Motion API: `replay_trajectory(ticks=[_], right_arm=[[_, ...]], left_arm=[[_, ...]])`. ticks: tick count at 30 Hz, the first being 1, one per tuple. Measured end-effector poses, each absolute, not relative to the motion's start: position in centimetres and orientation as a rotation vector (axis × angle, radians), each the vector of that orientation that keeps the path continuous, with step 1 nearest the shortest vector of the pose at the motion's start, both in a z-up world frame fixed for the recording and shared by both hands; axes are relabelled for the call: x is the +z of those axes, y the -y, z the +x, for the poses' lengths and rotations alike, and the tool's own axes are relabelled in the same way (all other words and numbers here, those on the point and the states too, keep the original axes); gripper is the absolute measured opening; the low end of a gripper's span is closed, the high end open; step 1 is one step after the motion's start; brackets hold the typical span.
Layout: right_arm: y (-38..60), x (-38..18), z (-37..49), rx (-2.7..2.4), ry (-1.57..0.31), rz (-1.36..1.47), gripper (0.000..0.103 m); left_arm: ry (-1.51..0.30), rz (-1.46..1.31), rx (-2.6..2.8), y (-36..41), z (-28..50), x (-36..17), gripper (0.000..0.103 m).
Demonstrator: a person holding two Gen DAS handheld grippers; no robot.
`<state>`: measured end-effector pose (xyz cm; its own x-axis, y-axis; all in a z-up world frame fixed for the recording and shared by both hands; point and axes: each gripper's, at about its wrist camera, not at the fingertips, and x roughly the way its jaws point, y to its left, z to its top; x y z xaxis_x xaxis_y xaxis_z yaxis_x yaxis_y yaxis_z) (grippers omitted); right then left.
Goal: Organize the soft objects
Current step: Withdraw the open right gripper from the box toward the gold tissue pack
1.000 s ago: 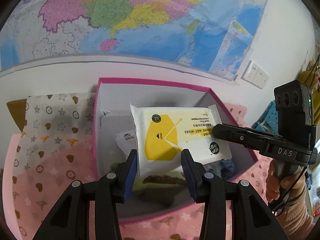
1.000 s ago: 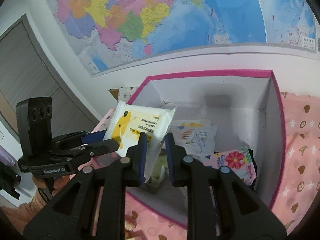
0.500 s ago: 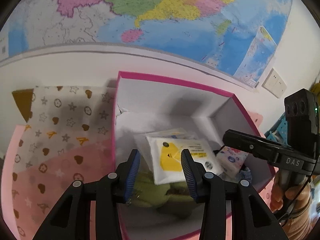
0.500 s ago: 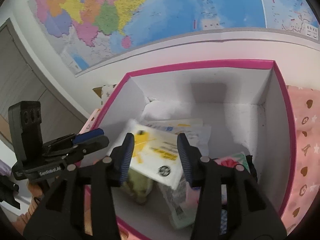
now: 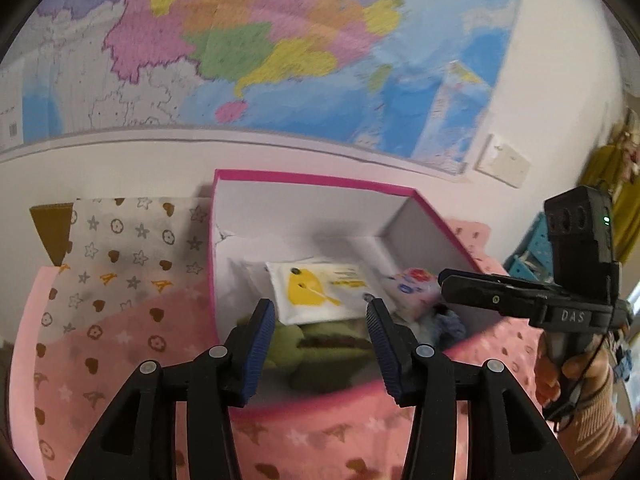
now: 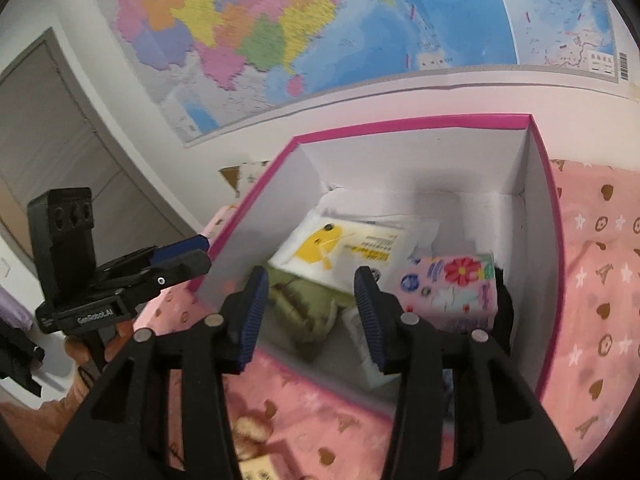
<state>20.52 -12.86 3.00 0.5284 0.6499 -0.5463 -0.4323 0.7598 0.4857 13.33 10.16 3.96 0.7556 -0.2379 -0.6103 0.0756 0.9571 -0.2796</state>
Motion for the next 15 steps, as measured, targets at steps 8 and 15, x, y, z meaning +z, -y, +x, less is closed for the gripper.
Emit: replay_trajectory(ticks=[8,15], right_arm=[[13.2,3.6,15.2,0.741,-0.749,0.287,0.047],[12.6,1.1,12.1,0.748,-0.819,0.272,0.047]], left_arm=[[-0.699,-0.206,-0.261,-8.3,8.4,3.6,0.049],[-0.758,-0.191,-0.349,-5.8,5.0,1.9,0.056]])
